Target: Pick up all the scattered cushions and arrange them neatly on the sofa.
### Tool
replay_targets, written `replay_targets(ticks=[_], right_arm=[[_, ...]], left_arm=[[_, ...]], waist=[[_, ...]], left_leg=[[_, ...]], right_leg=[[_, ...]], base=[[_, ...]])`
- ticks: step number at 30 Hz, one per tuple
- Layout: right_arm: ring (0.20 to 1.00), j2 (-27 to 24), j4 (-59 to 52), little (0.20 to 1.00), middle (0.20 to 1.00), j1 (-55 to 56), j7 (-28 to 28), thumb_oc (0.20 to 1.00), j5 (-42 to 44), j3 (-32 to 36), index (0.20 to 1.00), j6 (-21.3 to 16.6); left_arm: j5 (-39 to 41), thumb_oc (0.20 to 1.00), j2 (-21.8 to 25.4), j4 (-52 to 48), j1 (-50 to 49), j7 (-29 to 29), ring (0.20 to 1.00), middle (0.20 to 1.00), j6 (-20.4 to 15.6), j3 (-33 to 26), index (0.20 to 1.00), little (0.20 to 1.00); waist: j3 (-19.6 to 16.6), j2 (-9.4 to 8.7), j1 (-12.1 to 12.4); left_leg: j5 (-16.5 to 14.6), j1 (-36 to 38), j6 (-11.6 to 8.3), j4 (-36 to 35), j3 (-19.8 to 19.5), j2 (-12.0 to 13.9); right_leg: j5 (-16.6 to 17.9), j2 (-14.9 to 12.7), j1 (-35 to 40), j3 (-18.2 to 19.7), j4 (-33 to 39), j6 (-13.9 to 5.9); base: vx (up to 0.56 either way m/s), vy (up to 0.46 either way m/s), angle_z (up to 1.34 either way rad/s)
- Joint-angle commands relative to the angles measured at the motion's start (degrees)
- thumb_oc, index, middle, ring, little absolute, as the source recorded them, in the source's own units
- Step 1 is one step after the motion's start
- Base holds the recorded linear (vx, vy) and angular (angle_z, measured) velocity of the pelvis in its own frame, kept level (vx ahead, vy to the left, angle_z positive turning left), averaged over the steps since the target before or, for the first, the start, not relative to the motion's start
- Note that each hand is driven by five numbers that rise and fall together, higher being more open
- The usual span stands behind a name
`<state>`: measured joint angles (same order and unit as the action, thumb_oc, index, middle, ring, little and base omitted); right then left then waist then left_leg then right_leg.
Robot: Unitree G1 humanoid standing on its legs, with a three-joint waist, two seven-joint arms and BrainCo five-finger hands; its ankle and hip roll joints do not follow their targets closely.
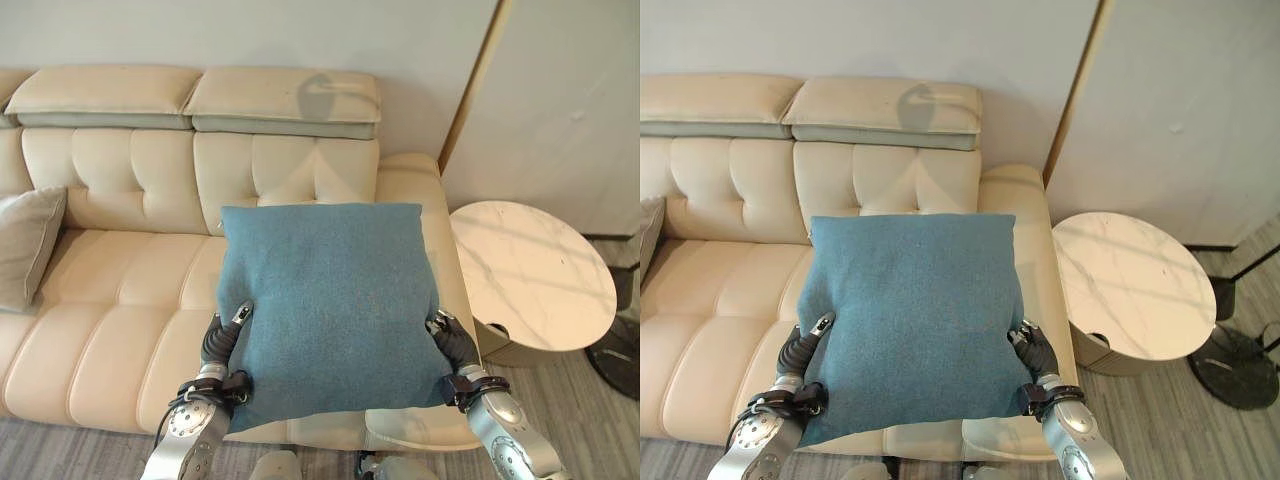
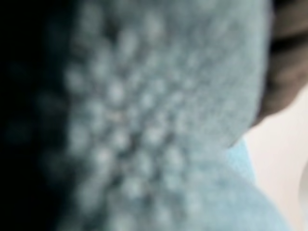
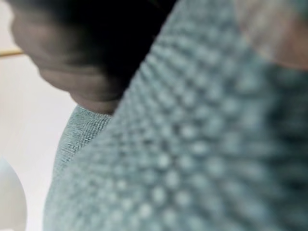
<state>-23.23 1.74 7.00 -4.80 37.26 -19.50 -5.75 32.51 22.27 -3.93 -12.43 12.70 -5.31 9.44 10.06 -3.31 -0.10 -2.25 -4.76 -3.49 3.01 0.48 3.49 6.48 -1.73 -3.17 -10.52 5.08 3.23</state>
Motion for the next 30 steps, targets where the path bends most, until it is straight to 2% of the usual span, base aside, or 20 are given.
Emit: replay_targets(ticks=[1, 4, 9, 15, 19, 20, 21, 22, 23, 24, 25, 27, 30], right_arm=[[0.2, 2.68, -5.57, 0.2, 0.2, -3.65, 3.43, 0.2, 0.33, -2.34, 0.2, -2.87], [0.2, 2.75, -4.92, 0.2, 0.2, -3.01, 3.51, 0.2, -0.63, -2.22, 0.2, -2.44], [0.2, 3.8, -3.02, 0.2, 0.2, -3.77, 3.13, 0.2, -1.78, -3.07, 0.2, -1.72], [0.2, 6.97, 3.6, 0.2, 0.2, -11.61, 0.94, 0.2, -0.85, -5.26, 0.2, -1.96], [0.2, 10.9, 9.95, 0.2, 0.2, -24.96, -3.79, 0.2, 3.53, -7.43, 0.2, -4.0], [0.2, 11.0, 11.82, 0.2, 0.2, -29.27, -5.06, 0.2, 3.98, -7.78, 0.2, -4.36], [0.2, 11.78, 15.48, 0.2, 0.2, -37.0, -7.5, 0.2, 4.74, -8.48, 0.2, -5.27], [0.2, 11.79, 15.6, 0.2, 0.2, -37.19, -7.47, 0.2, 4.77, -8.38, 0.2, -5.3], [0.2, 11.54, 18.32, 0.2, 0.2, -42.18, -8.56, 0.2, 4.66, -8.72, 0.2, -5.55], [0.2, 11.62, 23.26, 0.2, 0.2, -50.44, -11.14, 0.2, 4.81, -9.14, 0.2, -6.58], [0.2, 11.6, 23.43, 0.2, 0.2, -50.72, -11.08, 0.2, 4.86, -8.98, 0.2, -6.63], [0.2, 10.68, 26.5, 0.2, 0.2, -58.99, -13.89, 0.2, 4.26, -8.58, 0.2, -7.72], [0.2, 8.71, 28.73, 0.2, 0.2, -68.07, -18.63, 0.2, -1.77, -7.69, 0.2, -9.28]], left_arm=[[-1.53, 0.2, -0.13, -6.67, 2.56, -1.83, 0.2, 0.2, -5.16, -0.23, 0.2, 0.2], [-2.45, 0.2, 0.01, -5.69, 2.68, -2.68, 0.2, 0.2, -4.41, 0.78, 0.2, 0.2], [-3.58, 0.2, 0.67, -4.14, 3.35, -3.04, 0.2, 0.2, -3.6, 1.68, 0.2, 0.2], [-8.15, 0.2, 2.19, 0.23, 10.05, -1.43, 0.2, 0.2, -4.33, 3.26, 0.2, 0.2], [-10.21, 0.2, 4.64, 5.94, 24.35, 4.44, 0.2, 0.2, -6.41, 4.98, 0.2, 0.2], [-10.04, 0.2, 5.87, 9.08, 29.61, 6.23, 0.2, 0.2, -6.85, 5.75, 0.2, 0.2], [-10.24, 0.2, 7.28, 14.5, 39.83, 8.85, 0.2, 0.2, -7.59, 8.76, 0.2, 0.2], [-10.2, 0.2, 7.29, 14.7, 40.1, 8.86, 0.2, 0.2, -7.68, 8.87, 0.2, 0.2], [-9.74, 0.2, 8.4, 19.36, 46.75, 10.16, 0.2, 0.2, -8.11, 11.09, 0.2, 0.2], [-9.36, 0.2, 9.4, 27.93, 57.79, 12.04, 0.2, 0.2, -8.66, 15.15, 0.2, 0.2], [-9.27, 0.2, 9.39, 28.23, 58.21, 12.02, 0.2, 0.2, -8.81, 15.33, 0.2, 0.2], [-10.77, 0.2, 10.31, 34.14, 68.46, 14.02, 0.2, 0.2, -8.92, 19.26, 0.2, 0.2], [-15.54, 0.2, 10.98, 36.87, 78.07, 19.15, 0.2, 0.2, -9.04, 21.3, 0.2, 0.2]], waist=[[-1.33, -1.26, -0.78], [-2.42, -0.15, -1.48], [-3.28, 0.02, -1.24], [-3.66, -0.28, -0.01], [-1.32, 0.02, 1.34], [-0.42, 0.17, 1.51], [1.83, 0.56, 2.0], [1.86, 0.53, 2.09], [3.18, 0.69, 2.15], [5.37, 1.01, 2.04], [5.39, 0.96, 2.13], [7.44, 1.45, 2.05], [9.74, 2.6, 1.84]], left_leg=[[3.11, 0.96, 1.26, -4.93, -1.21, -1.01], [3.37, 3.93, 1.1, -8.01, -0.26, -1.2], [2.02, 5.64, 1.86, -8.01, 1.13, -1.85], [1.0, 6.01, 2.67, -8.01, 1.94, -2.4], [1.68, 2.07, 2.91, -8.01, 2.01, -3.01], [2.09, 0.72, 2.93, -8.01, 2.05, -3.12], [3.1, -2.33, 3.03, -7.52, 2.0, -3.32], [3.08, -2.52, 3.03, -7.4, 2.03, -3.32], [3.01, -4.81, 3.13, -5.64, 1.87, -3.39], [3.0, -8.5, 3.19, -2.82, 1.6, -3.4], [2.88, -8.86, 3.2, -2.51, 1.59, -3.4], [2.84, -13.26, 3.33, 0.58, 0.97, -3.7], [2.74, -18.33, 3.39, 3.52, 0.06, -4.24]], right_leg=[[-10.25, -0.41, 5.79, -0.16, -0.08, -5.24], [-10.42, -0.28, 6.64, 0.06, -0.08, -5.2], [-10.12, -0.9, 7.17, 1.24, -0.08, -6.09], [-10.22, -1.95, 7.34, 2.12, -0.08, -6.96], [-9.34, -2.74, 3.49, 2.39, -0.08, -7.36], [-8.87, -2.86, 2.04, 2.56, -0.08, -7.33], [-8.01, -3.15, -1.41, 2.71, -1.08, -7.26], [-8.05, -3.16, -1.63, 2.76, -1.24, -7.25], [-7.75, -3.49, -3.58, 2.81, -2.33, -7.21], [-7.47, -3.98, -6.77, 2.92, -4.34, -7.17], [-7.54, -4.0, -7.09, 2.94, -4.56, -7.16], [-7.54, -4.49, -10.89, 3.06, -7.01, -7.29], [-7.79, -4.99, -15.35, 3.05, -9.88, -7.35]], base=[[0.1, 0.058, -0.24], [0.12, 0.111, -0.18], [0.09, 0.12, -0.09], [0.09, 0.102, 0.02], [-0.06, 0.087, 0.01], [-0.24, 0.124, -0.01], [-0.18, 0.089, -0.02], [-0.18, 0.084, -0.04], [-0.15, 0.082, 0.01], [-0.15, 0.083, 0.07], [-0.13, 0.082, 0.1], [-0.07, 0.06, 0.08], [-0.03, 0.083, 0.08]])
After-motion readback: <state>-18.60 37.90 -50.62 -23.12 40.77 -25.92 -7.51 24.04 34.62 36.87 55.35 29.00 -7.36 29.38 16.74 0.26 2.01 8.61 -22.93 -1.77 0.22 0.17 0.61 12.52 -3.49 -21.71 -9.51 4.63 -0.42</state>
